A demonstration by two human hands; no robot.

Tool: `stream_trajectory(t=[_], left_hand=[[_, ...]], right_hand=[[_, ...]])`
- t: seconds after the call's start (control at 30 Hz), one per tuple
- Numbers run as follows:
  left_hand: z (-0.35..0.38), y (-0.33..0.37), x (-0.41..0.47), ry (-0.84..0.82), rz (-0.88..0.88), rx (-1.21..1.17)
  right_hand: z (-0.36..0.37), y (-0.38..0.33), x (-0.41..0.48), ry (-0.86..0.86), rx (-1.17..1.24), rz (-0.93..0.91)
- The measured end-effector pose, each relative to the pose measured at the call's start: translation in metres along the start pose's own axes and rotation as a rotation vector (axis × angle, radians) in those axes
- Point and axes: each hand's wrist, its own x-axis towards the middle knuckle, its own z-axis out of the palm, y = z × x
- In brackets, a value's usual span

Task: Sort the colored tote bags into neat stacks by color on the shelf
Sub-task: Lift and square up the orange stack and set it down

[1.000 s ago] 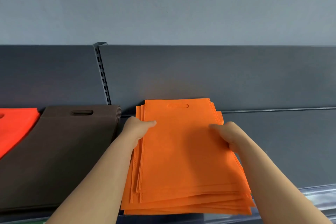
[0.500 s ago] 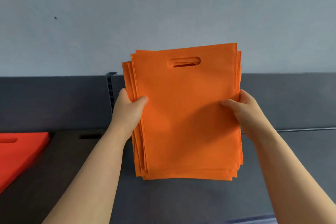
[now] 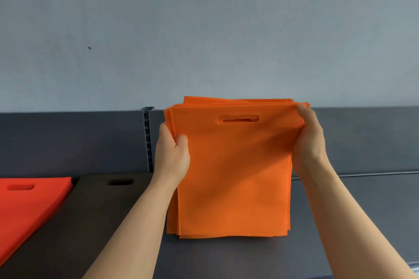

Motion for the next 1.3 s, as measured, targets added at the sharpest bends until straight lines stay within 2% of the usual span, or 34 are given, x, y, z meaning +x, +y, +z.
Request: stream_trajectory(t=[0.1, 0.17, 0.33, 0.5, 0.77, 1.0, 1.17, 1.3], left_hand=[[0.000, 0.010, 0.003, -0.020, 0.012, -0.154], [0.001, 0.013, 0.005, -0.036, -0.029, -0.263], [0.010, 0.016, -0.001, 0.048, -0.210, -0.241], [0.009, 0.028, 0.005, 0.141, -0.328, -0.386], [0.004, 0.034, 0.017, 0.191, -0.396, -0.530], [0.008, 0.024, 0.013, 0.232, -0.296, -0.408], [0.007, 0.025, 0.012, 0.187, -0.272, -0.444], [0.006, 0.027, 0.008, 0.239, -0.264, -0.405]], right_hand=[[0.010, -0.020, -0.001, 0.019, 0.027, 0.083], [0.013, -0.024, 0.000, 0.074, 0.016, 0.076], [0.017, -0.007, -0.002, 0.138, 0.008, 0.041], [0.020, -0.004, -0.011, 0.124, 0.046, 0.004], [0.023, -0.004, -0.019, 0.166, 0.079, 0.004], [0.027, -0.007, -0.022, 0.190, 0.066, 0.009], [0.028, -0.017, -0.026, 0.202, 0.047, 0.071], [0.028, -0.014, -0.026, 0.220, 0.053, 0.086]])
